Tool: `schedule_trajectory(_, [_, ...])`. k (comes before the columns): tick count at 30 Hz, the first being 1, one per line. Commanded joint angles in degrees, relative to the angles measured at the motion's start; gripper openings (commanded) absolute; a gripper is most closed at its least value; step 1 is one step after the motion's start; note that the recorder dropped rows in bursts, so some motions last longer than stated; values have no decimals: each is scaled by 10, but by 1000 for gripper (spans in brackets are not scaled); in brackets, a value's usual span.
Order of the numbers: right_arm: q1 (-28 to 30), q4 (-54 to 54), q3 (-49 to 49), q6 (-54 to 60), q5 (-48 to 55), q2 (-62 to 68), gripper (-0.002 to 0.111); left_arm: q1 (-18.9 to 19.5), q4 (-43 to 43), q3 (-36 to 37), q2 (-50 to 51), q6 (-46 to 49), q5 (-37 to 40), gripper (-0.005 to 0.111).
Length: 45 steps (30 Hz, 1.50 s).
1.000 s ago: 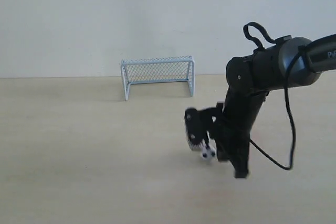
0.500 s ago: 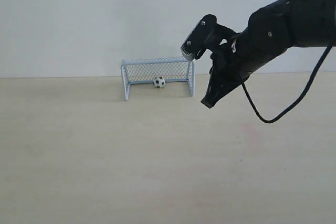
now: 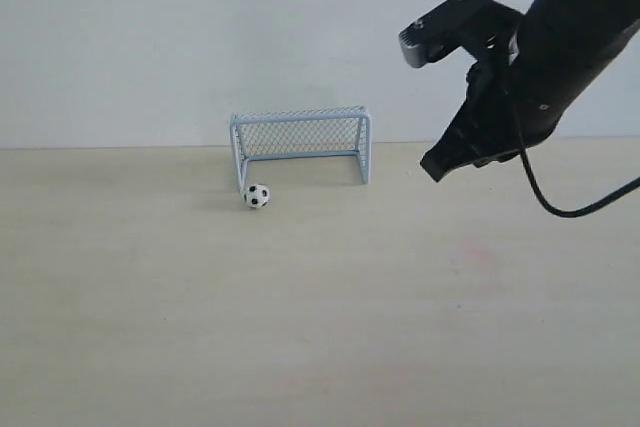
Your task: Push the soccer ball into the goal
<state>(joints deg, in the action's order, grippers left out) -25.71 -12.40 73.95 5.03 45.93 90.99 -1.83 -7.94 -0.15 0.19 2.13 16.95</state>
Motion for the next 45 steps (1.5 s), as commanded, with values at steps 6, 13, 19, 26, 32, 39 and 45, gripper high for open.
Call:
schedule_trajectory(6, [0, -3, -151, -135, -78, -176, 0, 1, -4, 2, -2, -5, 0, 4])
schedule_trajectory(13, [0, -3, -297, -225, -186, -341, 0, 1, -4, 2, -2, -5, 0, 4])
schedule_trajectory(19, [0, -3, -353, -230, -206, -452, 0, 1, -4, 2, -2, -5, 0, 4])
schedule_trajectory(26, [0, -3, -353, -230, -200, -529, 0, 1, -4, 2, -2, -5, 0, 4])
schedule_trajectory(32, [0, -3, -353, -230, -201, -556, 0, 1, -4, 2, -2, -5, 0, 4])
schedule_trajectory(39, [0, -3, -353, -230, -201, -557, 0, 1, -4, 2, -2, -5, 0, 4])
schedule_trajectory(45, [-1, -3, -353, -230, -201, -557, 0, 1, -4, 2, -2, -5, 0, 4])
